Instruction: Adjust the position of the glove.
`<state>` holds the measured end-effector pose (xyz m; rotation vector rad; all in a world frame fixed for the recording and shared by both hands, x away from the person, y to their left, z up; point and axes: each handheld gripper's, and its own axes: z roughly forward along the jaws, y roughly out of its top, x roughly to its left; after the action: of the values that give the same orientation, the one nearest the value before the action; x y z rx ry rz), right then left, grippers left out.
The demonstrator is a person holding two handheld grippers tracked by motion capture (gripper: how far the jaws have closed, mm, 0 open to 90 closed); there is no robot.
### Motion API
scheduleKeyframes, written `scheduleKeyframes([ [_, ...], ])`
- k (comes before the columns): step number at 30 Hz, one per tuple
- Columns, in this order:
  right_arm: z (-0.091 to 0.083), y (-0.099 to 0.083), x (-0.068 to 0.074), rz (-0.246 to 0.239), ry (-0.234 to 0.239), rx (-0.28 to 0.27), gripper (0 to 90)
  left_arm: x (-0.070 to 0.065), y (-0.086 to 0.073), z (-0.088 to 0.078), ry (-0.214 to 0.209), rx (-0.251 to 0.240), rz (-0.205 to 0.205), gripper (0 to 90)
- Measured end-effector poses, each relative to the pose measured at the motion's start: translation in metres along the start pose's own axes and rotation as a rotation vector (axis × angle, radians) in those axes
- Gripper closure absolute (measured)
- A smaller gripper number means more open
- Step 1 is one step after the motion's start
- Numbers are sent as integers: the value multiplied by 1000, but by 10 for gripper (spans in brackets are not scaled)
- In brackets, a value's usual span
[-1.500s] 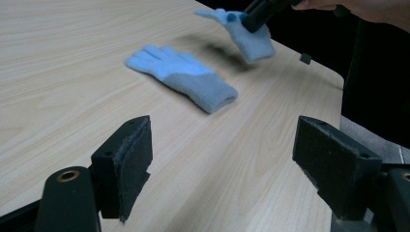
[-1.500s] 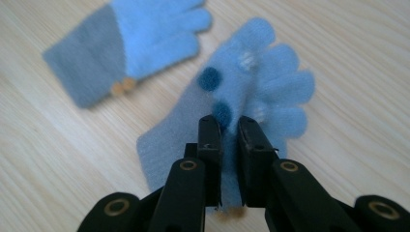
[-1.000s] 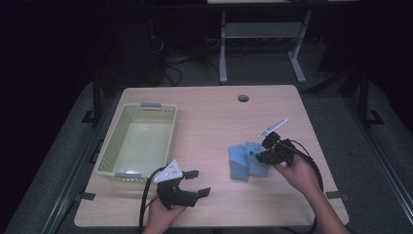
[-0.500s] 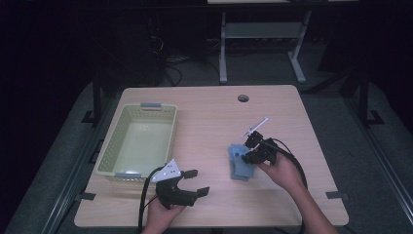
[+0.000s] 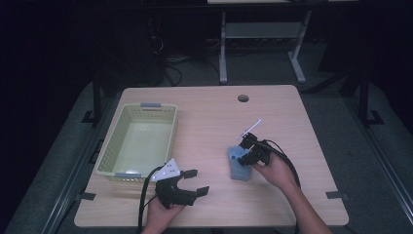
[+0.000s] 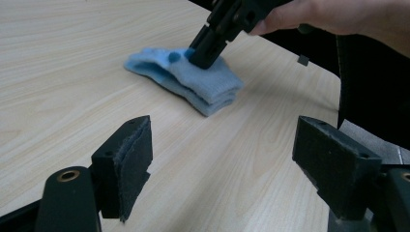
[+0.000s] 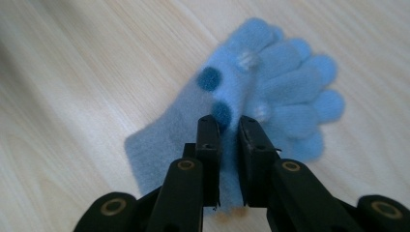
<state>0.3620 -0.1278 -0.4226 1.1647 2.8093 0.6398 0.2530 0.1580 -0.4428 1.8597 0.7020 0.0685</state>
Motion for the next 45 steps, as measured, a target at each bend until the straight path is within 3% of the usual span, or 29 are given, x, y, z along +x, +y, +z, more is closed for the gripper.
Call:
scheduleKeyframes([
  [5,6,-1,-2,-6,5,-4,746,0,0,0,0,-2,-3,218],
  [6,2,-1,-2,0,11,-23,684,1,0,0,0,0,-2,218],
  [8,-2,-1,-2,10,11,-47,642,0,0,1,0,2,-2,218],
  [12,-11,0,-1,18,-5,-93,671,-1,0,1,6,-5,5,222],
  [15,-10,1,0,10,-6,-94,703,-1,0,0,9,-6,8,223],
  [22,14,5,-1,-2,-4,-24,757,0,0,1,6,-6,-4,223],
  [25,17,2,-3,18,16,-47,754,0,-1,1,-9,-7,-15,223],
  [27,16,0,-6,36,34,-59,717,0,-1,2,-24,-12,-25,223],
  [28,12,-1,-6,43,31,-73,643,-1,-1,3,-23,-5,-17,223],
  [32,1,-5,-4,46,35,-113,594,-3,-2,6,-19,9,-10,226],
  [38,-9,-17,-3,101,77,-192,532,-8,0,13,-13,19,-72,232],
  [41,-10,-20,-4,131,81,-194,493,-6,2,15,-5,38,-97,232],
  [42,-12,-23,-4,137,77,-204,493,-3,4,17,-14,50,-143,232],
  [43,-12,-23,-4,137,77,-204,493,-3,4,17,-14,50,-143,232],
  [44,-15,-27,-4,149,76,-217,478,0,7,20,-8,40,-189,232],
  [45,-15,-27,-4,149,76,-217,478,0,7,20,-8,40,-189,232],
])
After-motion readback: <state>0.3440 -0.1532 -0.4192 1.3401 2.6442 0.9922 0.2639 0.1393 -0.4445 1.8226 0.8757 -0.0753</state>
